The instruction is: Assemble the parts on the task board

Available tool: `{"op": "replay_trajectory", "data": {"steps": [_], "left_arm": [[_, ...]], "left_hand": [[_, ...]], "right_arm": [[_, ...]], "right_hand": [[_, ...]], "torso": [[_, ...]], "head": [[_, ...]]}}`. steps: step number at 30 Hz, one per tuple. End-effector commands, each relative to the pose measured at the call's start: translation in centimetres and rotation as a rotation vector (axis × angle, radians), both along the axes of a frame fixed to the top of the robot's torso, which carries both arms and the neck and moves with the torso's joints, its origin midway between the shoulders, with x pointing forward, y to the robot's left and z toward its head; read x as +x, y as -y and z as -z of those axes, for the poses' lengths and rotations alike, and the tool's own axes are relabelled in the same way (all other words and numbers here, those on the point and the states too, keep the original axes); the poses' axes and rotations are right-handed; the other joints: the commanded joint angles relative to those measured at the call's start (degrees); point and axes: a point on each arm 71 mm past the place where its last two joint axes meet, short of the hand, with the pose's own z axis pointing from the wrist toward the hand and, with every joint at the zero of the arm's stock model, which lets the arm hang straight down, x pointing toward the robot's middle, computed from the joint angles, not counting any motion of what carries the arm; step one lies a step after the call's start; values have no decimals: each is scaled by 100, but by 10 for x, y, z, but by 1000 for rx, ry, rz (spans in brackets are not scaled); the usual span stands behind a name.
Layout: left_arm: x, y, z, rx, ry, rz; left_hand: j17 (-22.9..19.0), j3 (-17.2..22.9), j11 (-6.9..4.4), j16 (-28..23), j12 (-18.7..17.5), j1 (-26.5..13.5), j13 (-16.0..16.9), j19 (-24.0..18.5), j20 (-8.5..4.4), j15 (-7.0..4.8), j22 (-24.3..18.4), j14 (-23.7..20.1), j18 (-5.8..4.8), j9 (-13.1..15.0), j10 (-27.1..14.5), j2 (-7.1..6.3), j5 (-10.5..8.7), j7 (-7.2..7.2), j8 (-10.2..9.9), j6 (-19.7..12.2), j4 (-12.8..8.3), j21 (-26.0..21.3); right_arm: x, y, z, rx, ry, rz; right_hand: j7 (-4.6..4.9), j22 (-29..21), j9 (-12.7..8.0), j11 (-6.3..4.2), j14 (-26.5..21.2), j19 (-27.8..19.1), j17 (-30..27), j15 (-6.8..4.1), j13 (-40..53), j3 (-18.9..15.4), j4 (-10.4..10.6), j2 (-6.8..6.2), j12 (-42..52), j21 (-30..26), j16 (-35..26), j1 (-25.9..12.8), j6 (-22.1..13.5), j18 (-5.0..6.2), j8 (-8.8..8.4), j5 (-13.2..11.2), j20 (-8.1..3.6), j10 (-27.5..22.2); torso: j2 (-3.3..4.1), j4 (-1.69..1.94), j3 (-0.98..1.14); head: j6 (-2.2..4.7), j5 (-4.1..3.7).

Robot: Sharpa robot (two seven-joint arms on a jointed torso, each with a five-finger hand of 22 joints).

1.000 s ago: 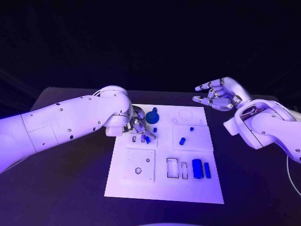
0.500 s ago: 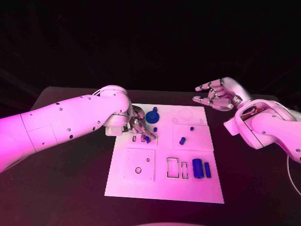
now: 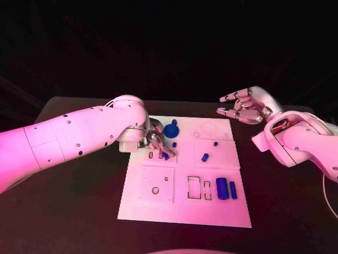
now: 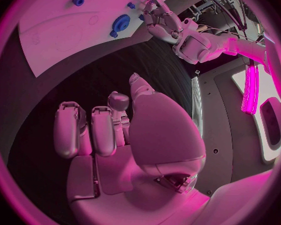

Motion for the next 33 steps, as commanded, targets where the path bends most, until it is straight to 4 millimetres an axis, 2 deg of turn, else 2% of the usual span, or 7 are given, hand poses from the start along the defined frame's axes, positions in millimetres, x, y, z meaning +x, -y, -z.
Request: {"op": "replay_trajectory", "data": {"steps": [1, 13, 17, 26, 30, 32, 33], "left_arm": [[-2, 2, 0, 6, -11, 16], [0, 3, 0, 1, -4, 7], [0, 2, 0, -1, -1, 3], [0, 3, 0, -16, 0, -7], [0, 3, -1, -27, 1, -15], [0, 2, -1, -34, 1, -20], [0, 2, -1, -38, 2, -23]], "left_hand": [[1509, 8, 4, 17, 20, 13, 5, 108, -3, -38, 564, 591, -93, 7, 39, 53, -15, -1, 26, 24, -33, 33], [1509, 120, -9, 17, 4, 241, 0, 101, -18, -53, 558, 591, -90, 56, 42, 188, -14, -15, 8, 25, -83, 25], [1509, 434, -39, 17, -34, 792, -25, 92, -33, -72, 551, 591, -87, 86, 20, 303, -9, -43, -40, -29, -357, 15], [1509, 961, -38, 17, -128, 1465, -79, 69, -44, -77, 523, 591, -78, 68, -46, 282, 92, -38, -237, -132, -773, -14], [1509, 1399, -6, 17, -227, 1741, -142, 47, -38, -59, 495, 591, -71, -5, -121, 184, 387, 12, -438, -222, -938, -40], [1509, 1722, 23, 17, -270, 1761, -170, 43, -18, -32, 491, 591, -70, -36, -140, 67, 509, 51, -535, -229, -944, -48], [1509, 2083, 54, 17, -291, 1695, -181, 41, 19, -20, 492, 591, -74, -35, -135, -101, 515, 61, -586, -200, -911, -52]], "right_arm": [[0, -1, 1, -8, -7, -12], [0, -2, 1, -7, -9, -14], [0, -2, 1, -7, -10, -14], [0, -2, 2, -8, -13, -16], [0, -2, 2, -8, -15, -16], [0, -2, 2, -9, -15, -16], [0, -2, 2, -9, -16, -17]], "right_hand": [[-4, -7, 8, -7, 254, -38, 0, 4, 7, -40, -1, -11, -7, -26, -18, -66, 55, 89, 25, 18, -1, 38], [-4, -7, 8, -7, 254, -38, 0, 4, 7, -40, -1, -11, -7, -26, -18, -66, 55, 89, 25, 18, -1, 38], [-6, -8, 8, -8, 255, -38, -3, 3, 6, -45, 3, -1, -4, -27, -21, -71, 59, 90, 26, 26, -1, 41], [-6, -8, 8, -8, 255, -38, -3, 3, 6, -45, 3, -1, -4, -27, -21, -71, 59, 90, 26, 26, -1, 41], [-6, -8, 9, -9, 257, -38, 4, 2, 19, -47, 3, 3, 15, -28, -17, -71, 61, 90, 26, 31, -2, 50], [-6, -8, 9, -9, 257, -38, 4, 2, 19, -47, 3, 3, 15, -28, -17, -71, 61, 90, 26, 31, -2, 50], [-6, -8, 9, -9, 257, -38, 4, 2, 19, -47, 3, 3, 15, -28, -17, -71, 61, 90, 26, 31, -2, 50]], "torso": [[-4, 0, -2], [0, -2, -2], [-2, -4, -1], [-3, -2, 0], [-3, -1, -1], [-2, 0, 0], [-2, -1, 0]], "head": [[-3, 4], [1, 4], [-5, 9], [-21, 5], [-22, -1], [-21, 1], [-19, 4]]}}
